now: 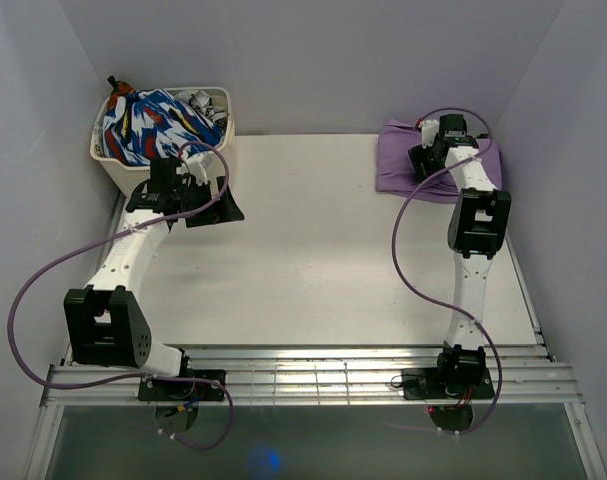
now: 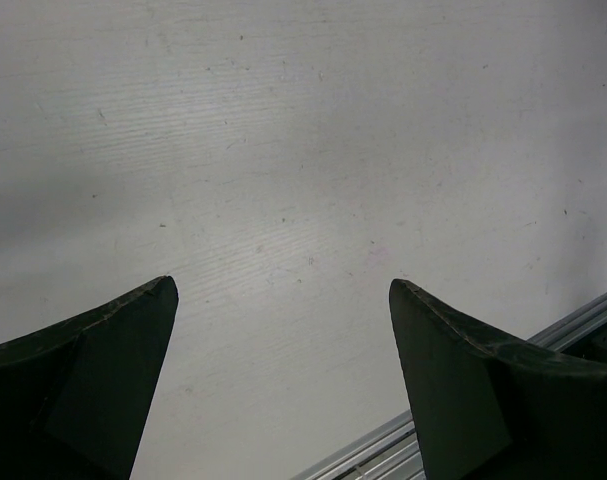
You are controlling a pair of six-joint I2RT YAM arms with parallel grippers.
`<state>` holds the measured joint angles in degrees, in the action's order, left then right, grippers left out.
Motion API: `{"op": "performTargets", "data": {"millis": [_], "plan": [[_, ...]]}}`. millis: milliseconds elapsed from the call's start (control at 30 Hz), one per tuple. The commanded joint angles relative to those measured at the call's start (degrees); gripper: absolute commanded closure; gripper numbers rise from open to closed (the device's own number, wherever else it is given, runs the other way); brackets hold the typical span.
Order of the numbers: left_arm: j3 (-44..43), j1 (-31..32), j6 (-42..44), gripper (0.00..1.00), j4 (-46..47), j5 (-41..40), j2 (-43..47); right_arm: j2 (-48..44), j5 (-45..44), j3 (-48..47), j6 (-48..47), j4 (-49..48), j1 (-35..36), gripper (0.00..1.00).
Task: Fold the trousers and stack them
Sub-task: Neatly place the folded trousers to the corner
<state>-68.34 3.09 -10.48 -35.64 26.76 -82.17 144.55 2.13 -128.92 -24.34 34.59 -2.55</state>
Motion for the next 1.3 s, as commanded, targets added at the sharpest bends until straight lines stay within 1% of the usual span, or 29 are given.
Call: {"op": "performTargets", "data": {"millis": [0,67,133,167,200,267,300,333,367,400,467,500,567,600,667,700,733,767,800,833,867,900,933,967,1000,1067,1133,1200,1267], "plan": [[0.05,-0.54,1.08,0.02,-0.57,-0.13,2.89,0.84,-0.46,2.71,-2.38,-2.94,0.87,0.23],[-0.22,-0.54,1.08,0.02,-0.57,-0.31,3.51,-1.72,-0.29,5.51,-3.34,-4.61,1.49,0.2],[-1.01,-0.54,1.08,0.02,-0.4,-0.39,3.86,-6.53,-0.11,7.36,-4.48,-5.67,1.93,0.1],[-1.36,-0.63,0.73,0.02,-0.14,-0.48,4.3,-8.13,-0.02,8.5,-4.58,-6.28,2.37,0.02],[-1.62,-0.63,0.64,0.02,0.13,-0.48,4.56,-11.54,0.33,8.69,-4.58,-6.29,2.54,0.02],[-2.68,-0.81,0.64,0.02,0.74,-1.18,5.09,-14.9,0.94,8.43,-4.58,-6.03,2.55,0.07],[-3.11,-0.89,0.9,0.02,0.92,-1.8,5.53,-18.31,0.6,7.99,-4.49,-5.94,2.46,0.1],[-4.77,-0.98,1.68,0.02,0.49,-1.89,5.36,-20.08,0.59,7.64,-4.49,-5.76,2.55,0.1],[-5.83,-0.98,2.39,0.02,-0.39,-2.15,5.09,-21.66,0.68,7.2,-4.49,-5.24,4.46,0.1],[-6.8,-1.24,3.35,0.02,-2.22,-2.59,4.74,-24.99,1.64,6.32,-4.49,-3.49,4.65,0.1],[-8.91,-1.68,4.85,0.02,-4.17,-2.68,4.3,-28.43,2.61,6.14,-4.4,-0.94,5.35,0.1],[-9.44,-1.77,6.25,0.02,-6.09,-2.86,4.3,-32.01,3.31,6.23,-4.4,2.38,5.71,0.1],[-9.54,-1.78,7.92,0.02,-8.38,-2.34,4.91,-35.64,5.59,7.98,-4.05,6.26,6.15,0.1],[-9.27,-1.77,10.28,0.02,-9.44,-1.55,5.0,-39.92,6.3,11.47,-3.18,9.24,6.06,0.1],[-7.35,-1.77,11.96,0.02,-10.94,-1.8,5.88,-45.21,8.66,17.62,-2.82,10.49,6.06,0.1],[-6.29,-1.86,12.58,0.02,-11.12,-1.54,6.49,-51.33,9.38,21.57,-2.65,10.15,6.06,0.1],[-4.98,-1.86,13.89,0.02,-11.12,-1.37,7.8,-54.78,9.99,29.87,-2.3,9.8,6.06,0.1],[-1.92,-1.78,14.17,0.02,-10.51,-1.71,8.69,-57.69,11.65,33.79,-2.03,9.71,6.06,0.1],[-0.15,-1.77,14.26,0.02,-9.98,-1.8,9.83,-63.46,12.28,37.48,-1.59,9.71,6.06,0.1],[1.43,-1.77,14.96,0.02,-9.63,-1.45,10.97,-66.39,12.72,44.48,-0.46,9.88,5.97,0.1],[4.15,-1.77,15.22,0.02,-9.36,-1.1,12.98,-68.94,13.77,47.77,-0.19,10.15,6.06,0.1],[5.31,-1.77,15.4,0.02,-9.36,-0.93,14.13,-73.92,13.95,51.02,-0.1,10.23,5.97,0.1],[6.36,-1.77,15.49,0.02,-9.45,-0.75,15.01,-76.5,13.78,54.27,0.34,10.24,5.97,0.1],[7.24,-1.77,16.1,0.02,-10.15,-0.4,15.98,-78.87,13.69,60.22,0.26,9.97,5.97,0.1],[8.73,-1.77,16.54,0.02,-10.5,-0.05,17.64,-83.25,13.34,62.89,0.26,9.88,6.06,0.1],[10.32,-1.77,16.98,0.02,-10.94,0.04,19.5,-87.14,12.46,69.55,-0.01,10.06,5.8,0.1],[12.52,-1.86,17.51,0.02,-11.21,0.66,22.31,-92.24,12.37,73.27,-0.36,10.32,5.19,0.1],[12.35,-1.77,17.51,0.02,-11.21,0.13,23.98,-96.1,12.02,77.31,-0.54,9.97,4.48,0.1],[11.3,-1.78,18.13,0.02,-12.0,-0.04,24.25,-97.61,12.45,76.11,-0.54,11.02,3.34,0.1]]}}
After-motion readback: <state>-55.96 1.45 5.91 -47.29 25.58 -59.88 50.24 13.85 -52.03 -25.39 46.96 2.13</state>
